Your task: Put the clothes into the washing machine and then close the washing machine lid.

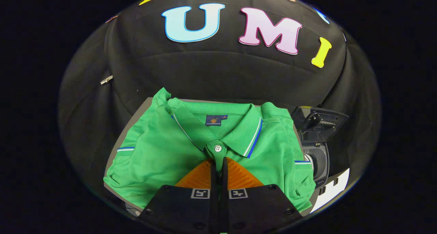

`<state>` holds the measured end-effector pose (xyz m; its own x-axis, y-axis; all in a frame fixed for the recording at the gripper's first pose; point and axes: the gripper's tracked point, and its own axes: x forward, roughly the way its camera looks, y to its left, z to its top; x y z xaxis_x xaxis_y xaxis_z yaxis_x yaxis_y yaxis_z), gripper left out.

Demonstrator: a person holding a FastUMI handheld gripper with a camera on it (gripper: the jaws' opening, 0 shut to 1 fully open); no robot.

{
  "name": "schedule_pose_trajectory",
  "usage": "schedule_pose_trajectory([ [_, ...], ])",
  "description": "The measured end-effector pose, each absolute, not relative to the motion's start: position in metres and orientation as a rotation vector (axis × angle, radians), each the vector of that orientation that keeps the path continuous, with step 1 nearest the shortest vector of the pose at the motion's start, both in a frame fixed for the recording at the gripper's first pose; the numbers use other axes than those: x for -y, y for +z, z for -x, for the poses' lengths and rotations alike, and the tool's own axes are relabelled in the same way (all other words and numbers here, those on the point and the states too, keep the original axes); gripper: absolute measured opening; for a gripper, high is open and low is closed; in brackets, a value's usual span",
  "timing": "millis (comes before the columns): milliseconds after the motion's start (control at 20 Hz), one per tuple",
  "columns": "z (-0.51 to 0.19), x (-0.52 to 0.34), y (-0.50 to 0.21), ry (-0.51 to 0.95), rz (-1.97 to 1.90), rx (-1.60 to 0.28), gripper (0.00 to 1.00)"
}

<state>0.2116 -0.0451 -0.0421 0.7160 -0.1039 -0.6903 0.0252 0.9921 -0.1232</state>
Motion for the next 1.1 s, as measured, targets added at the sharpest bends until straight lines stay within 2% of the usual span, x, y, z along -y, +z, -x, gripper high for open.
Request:
schedule_pose_trajectory([
  [400,-0.203,0.041,-0.043,-0.104,0.15,-0.751,0.05],
  [900,-0.199,0.052,0.053,-0.154,0.171,-0.405,0.05],
  [1100,-0.191,0.072,0.082,-0.177,0.251,-0.336,0.05],
])
